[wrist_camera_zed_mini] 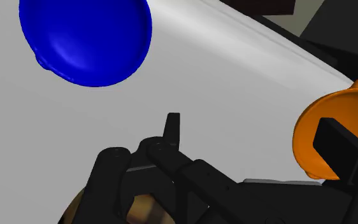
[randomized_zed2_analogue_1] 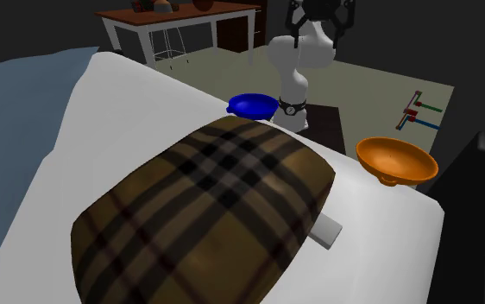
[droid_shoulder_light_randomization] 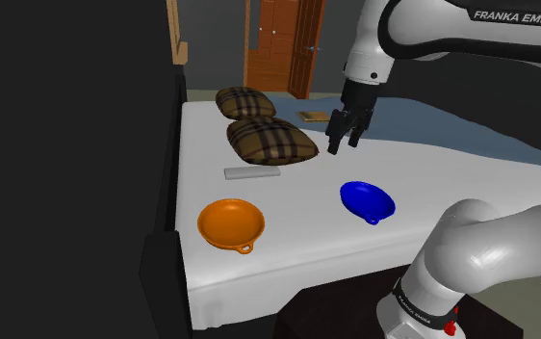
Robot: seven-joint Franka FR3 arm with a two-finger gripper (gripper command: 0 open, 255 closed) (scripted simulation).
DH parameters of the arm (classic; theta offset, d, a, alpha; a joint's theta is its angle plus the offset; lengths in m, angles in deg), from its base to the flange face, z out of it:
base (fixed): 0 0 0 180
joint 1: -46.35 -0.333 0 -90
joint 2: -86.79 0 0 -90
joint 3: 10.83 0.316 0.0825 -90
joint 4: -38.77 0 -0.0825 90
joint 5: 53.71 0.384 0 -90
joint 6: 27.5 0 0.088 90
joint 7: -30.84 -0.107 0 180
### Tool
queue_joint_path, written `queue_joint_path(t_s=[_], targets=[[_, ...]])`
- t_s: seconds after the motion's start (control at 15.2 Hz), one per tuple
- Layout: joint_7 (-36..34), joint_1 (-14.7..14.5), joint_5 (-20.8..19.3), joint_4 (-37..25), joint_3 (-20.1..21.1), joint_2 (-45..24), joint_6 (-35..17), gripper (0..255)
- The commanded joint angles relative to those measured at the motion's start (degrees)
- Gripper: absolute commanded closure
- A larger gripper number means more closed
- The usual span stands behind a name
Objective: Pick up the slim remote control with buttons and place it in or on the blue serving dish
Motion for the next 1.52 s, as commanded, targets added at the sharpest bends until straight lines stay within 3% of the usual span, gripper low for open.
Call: queue_joint_path(t_s=[0.0,0.66,1.45], targets=[[0.00,0.00,0.00,0.00,0.00,0.00,0.00,0],[20.66,-3.61,-4.24,-4.71,-5.52,-20.16,-15.12,0],[42.66,-7.20,-4.19,-20.69,-7.05,-46.59,-25.73,0]])
